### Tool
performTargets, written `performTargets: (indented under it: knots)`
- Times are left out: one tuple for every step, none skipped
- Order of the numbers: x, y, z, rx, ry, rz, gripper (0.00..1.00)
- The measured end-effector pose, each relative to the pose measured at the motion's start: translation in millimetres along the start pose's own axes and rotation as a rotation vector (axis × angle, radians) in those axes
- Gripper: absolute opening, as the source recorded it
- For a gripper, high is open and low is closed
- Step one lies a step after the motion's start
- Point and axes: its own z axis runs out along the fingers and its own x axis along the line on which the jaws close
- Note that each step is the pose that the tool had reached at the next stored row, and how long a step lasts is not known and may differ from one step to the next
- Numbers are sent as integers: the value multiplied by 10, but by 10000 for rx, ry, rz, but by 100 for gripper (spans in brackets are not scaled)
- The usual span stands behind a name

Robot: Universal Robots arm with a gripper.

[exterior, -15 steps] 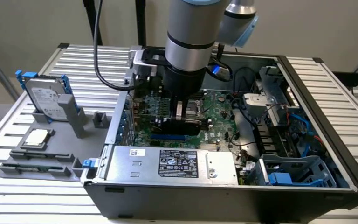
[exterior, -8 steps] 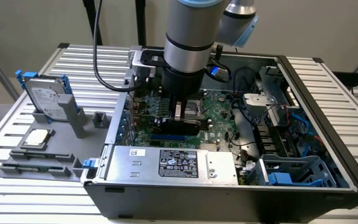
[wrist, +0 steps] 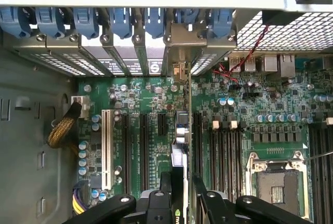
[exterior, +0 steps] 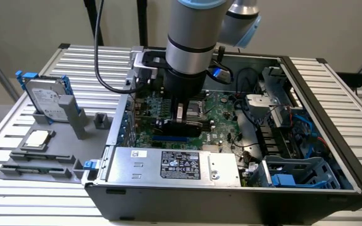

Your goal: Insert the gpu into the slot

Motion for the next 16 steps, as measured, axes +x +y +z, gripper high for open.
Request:
performTargets:
  knots:
    - [0,0,6,-12,-1,1,26]
    - [1,-1,11,-25,0,2,26]
    - [1,-2,16,-36,1,1,26]
    - [1,-2,21,-45,2,3,26]
    - [2,-2,26,-57,2,3,26]
    - [2,-2,29,-72,4,3,26]
    - [2,-2,30,-80,7,5,26]
    - [2,-2,33,-84,5,5,26]
    - [2,-3,40,-85,2,5,26]
    - [3,-3,45,-88,2,5,26]
    - [3,-4,49,-92,5,4,26]
    - [3,-4,54,-94,5,3,26]
    - [4,-4,58,-97,7,0,26]
    - [4,-4,59,-101,11,-7,26]
    - [4,-4,60,-104,15,-17,26]
    - [4,-4,62,-106,14,-32,26]
